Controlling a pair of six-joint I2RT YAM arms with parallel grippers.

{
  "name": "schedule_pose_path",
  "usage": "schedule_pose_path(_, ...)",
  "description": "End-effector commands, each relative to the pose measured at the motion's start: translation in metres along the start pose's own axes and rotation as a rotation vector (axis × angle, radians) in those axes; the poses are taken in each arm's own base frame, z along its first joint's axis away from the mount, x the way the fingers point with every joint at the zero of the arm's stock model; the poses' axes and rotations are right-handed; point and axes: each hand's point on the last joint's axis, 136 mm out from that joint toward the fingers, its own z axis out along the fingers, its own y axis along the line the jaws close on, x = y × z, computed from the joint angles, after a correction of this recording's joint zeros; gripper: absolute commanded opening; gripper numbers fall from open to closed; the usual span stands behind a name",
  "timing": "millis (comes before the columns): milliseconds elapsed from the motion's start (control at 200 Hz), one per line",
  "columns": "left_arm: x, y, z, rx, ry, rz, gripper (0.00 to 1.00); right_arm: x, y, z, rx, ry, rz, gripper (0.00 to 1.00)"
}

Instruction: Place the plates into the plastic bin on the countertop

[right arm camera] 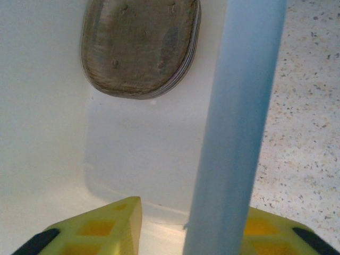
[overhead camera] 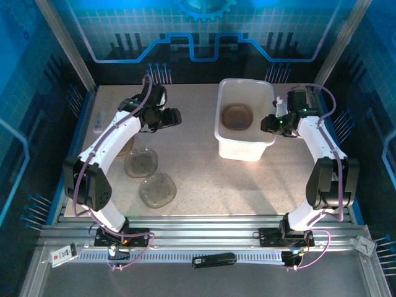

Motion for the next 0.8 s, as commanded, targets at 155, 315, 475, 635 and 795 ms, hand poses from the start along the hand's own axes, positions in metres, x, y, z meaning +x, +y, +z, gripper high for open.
schedule_pose_path(155,0.023,0.039,-0.016,-0.08,0.051,-0.085,0.68,0.004,0.017,0.004,-0.016,-0.018,-0.105,0.3)
schedule_pose_path(315,0.038,0.059,-0.021,-0.114,0.081,-0.134,0.68,0.003,0.018,0.002,-0.001,-0.028,-0.12,0.32)
schedule_pose_path(475,0.054,0.08,-0.031,-0.149,0.099,-0.195,0.69,-0.009,0.012,-0.019,0.051,-0.072,-0.108,0.61)
schedule_pose_path(635,0.072,0.102,-0.039,-0.163,0.092,-0.282,0.69,-0.032,0.025,-0.061,0.034,-0.182,-0.08,0.69)
schedule_pose_path(795,0.094,0.116,-0.042,-0.183,0.102,-0.333,0.7,-0.043,0.04,-0.09,0.029,-0.217,-0.097,0.72)
